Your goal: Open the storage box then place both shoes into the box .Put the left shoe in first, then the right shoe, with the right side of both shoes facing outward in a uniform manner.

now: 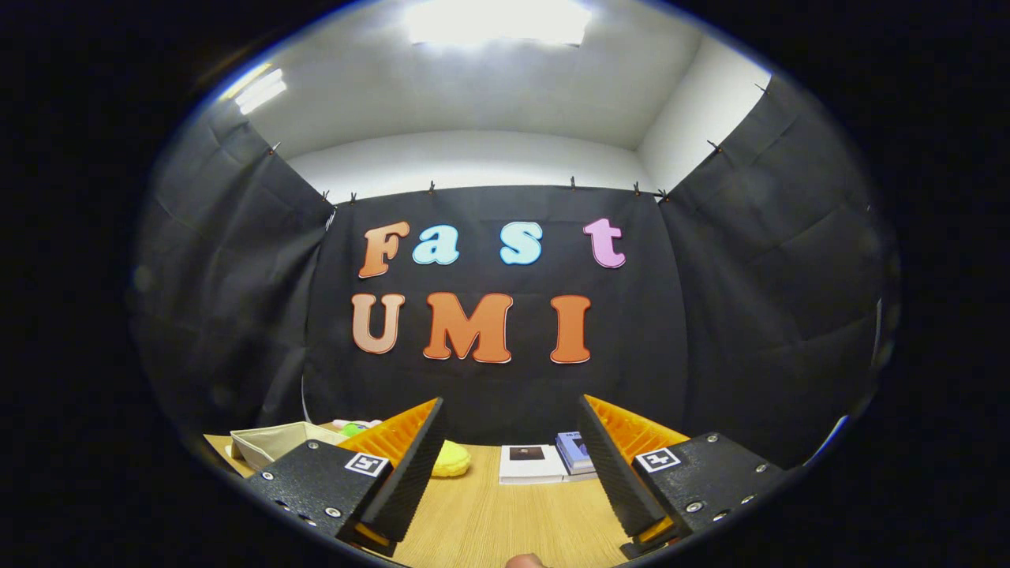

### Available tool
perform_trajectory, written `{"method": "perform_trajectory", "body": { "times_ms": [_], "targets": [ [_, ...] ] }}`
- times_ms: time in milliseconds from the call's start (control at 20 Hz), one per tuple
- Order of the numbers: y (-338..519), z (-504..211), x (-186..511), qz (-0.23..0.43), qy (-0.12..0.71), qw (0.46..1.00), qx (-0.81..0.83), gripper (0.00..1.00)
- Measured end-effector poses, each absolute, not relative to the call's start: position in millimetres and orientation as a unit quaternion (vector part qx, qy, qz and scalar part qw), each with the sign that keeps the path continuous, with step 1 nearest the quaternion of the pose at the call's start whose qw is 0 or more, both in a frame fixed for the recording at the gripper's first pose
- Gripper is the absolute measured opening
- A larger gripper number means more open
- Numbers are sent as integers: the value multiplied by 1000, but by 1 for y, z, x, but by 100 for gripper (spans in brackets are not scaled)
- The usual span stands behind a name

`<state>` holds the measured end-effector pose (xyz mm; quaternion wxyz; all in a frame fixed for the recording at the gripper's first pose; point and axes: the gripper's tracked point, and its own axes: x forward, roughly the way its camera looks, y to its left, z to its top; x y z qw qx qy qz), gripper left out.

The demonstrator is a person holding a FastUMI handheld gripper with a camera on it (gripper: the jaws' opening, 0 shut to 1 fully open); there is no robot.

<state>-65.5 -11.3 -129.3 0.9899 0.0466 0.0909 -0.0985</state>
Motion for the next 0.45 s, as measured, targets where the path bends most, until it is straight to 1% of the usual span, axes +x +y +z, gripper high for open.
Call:
{"method": "perform_trajectory", "body": {
  "times_ms": [250, 450],
  "targets": [
    [-4, -122, -62, -92, 65, 993, 40, 98],
    [7, -125, -58, -89, 63, 994, 28, 98]
  ]
}}
